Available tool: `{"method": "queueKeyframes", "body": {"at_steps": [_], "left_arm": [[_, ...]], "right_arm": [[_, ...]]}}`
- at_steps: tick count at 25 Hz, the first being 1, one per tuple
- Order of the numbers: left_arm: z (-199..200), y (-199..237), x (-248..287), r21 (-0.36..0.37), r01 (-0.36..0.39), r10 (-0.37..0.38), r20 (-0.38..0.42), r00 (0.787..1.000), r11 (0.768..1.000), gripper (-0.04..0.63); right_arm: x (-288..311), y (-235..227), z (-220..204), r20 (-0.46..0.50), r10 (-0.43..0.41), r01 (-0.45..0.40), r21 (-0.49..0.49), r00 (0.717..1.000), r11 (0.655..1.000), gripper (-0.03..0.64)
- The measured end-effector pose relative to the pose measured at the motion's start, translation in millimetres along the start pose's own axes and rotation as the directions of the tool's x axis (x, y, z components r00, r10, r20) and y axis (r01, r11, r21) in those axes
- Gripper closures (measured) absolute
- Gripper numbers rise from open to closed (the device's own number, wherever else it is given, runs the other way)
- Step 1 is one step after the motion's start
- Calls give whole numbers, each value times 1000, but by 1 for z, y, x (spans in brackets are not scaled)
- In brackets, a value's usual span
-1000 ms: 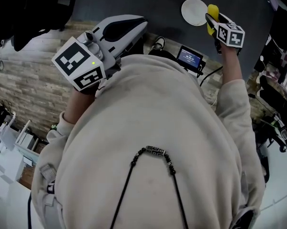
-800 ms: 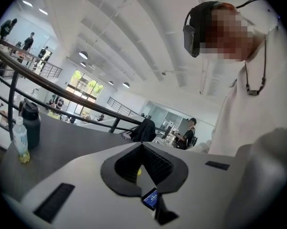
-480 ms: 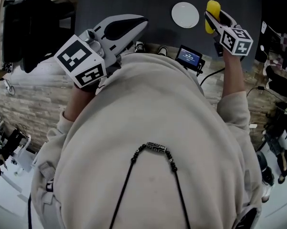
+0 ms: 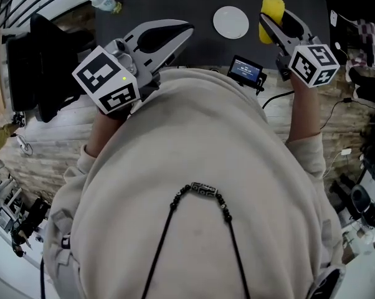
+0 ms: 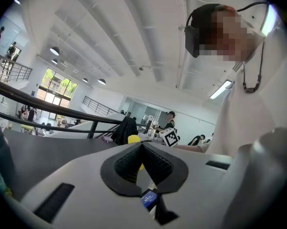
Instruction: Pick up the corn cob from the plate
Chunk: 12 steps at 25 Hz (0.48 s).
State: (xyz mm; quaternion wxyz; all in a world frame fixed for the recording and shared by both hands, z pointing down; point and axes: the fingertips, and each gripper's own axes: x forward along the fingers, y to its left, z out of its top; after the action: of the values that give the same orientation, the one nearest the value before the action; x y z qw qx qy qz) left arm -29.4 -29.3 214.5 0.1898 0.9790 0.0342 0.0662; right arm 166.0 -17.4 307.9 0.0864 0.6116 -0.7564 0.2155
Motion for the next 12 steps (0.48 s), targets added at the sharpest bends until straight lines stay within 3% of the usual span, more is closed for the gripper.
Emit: {"method": "queueKeyframes", "body": {"at_steps": [12], "left_arm": [[3, -10, 9, -9, 82, -82, 18, 996, 997, 592]], "right_arm": [[-36, 50, 50, 170, 51, -51, -4, 984, 999, 374]]}}
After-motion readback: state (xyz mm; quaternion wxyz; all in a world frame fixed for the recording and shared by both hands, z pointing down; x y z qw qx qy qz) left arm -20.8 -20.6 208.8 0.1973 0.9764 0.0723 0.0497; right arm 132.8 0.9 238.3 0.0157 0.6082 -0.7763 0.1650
